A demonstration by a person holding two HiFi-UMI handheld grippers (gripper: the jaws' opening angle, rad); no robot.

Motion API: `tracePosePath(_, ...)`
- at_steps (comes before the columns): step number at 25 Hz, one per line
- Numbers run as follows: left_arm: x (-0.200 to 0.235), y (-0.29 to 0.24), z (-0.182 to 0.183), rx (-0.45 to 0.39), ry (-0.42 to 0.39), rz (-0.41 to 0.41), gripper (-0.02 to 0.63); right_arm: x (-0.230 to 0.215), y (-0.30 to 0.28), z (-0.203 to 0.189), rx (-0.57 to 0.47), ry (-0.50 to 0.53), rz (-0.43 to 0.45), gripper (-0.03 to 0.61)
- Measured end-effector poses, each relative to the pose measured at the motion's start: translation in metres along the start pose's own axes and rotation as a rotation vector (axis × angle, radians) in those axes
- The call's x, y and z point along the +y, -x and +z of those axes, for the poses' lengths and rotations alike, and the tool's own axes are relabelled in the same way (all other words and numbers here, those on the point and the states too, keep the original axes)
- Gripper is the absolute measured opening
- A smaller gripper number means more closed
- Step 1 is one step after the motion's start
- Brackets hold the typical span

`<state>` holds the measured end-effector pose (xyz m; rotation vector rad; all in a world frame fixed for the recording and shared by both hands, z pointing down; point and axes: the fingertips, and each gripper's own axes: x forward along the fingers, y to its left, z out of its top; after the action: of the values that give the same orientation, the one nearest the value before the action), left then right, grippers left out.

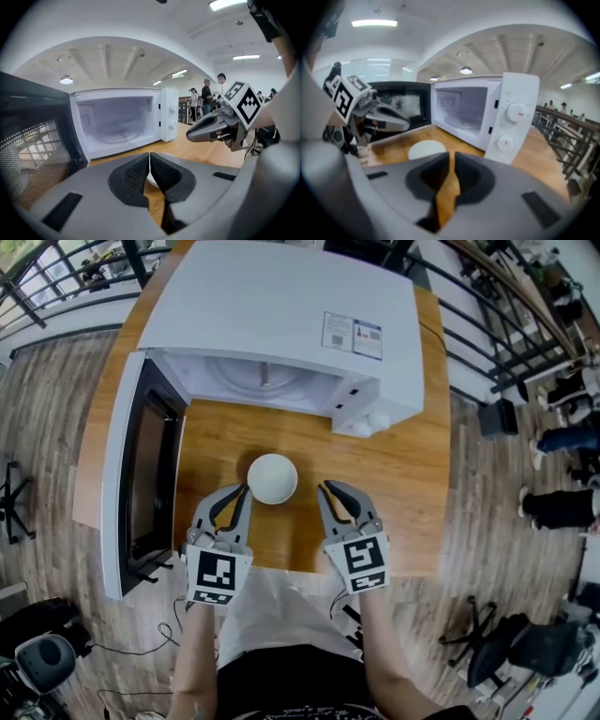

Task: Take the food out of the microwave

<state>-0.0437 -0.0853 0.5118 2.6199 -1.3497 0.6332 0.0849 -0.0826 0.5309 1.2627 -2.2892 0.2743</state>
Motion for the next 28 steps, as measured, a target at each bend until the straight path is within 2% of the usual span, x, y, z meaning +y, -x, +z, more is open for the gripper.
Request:
tracePosePath(3,0.002,0.006,0.028,-0.075,0.065,0.010,0.032,-0.010,0.014,0.026,-0.070,-0.057,-0.017,0.043)
tracePosePath(9,0.014,0.030,0.091,-0.218,0.156,0.058,0.031,-0.027,0.058,0.099,-0.278,-0.172,-0.006,0.035)
tracePosePath(12,0.017,0.049,0.126,-0.306,0.209,0.066,0.031,-0.033,0.088,0.131,-0.343,-0.148,-0.016,0.035)
tracePosePath(15,0.018,0.072,0.156,-0.369,0.209,0.074,0.031,-0.039,0.122,0.157,-0.399,-0.127,-0.039,0.035)
tracePosePath(22,0.004,0.126,0.200,-0.456,0.155,0.058,0.031,-0.046,0.205,0.184,-0.487,-0.099,-0.121,0.035)
tracePosePath(28,-0.003,0.154,0.206,-0.523,0.230,0.069,0.031,-0.040,0.242,0.174,-0.510,-0.132,-0.151,0.035)
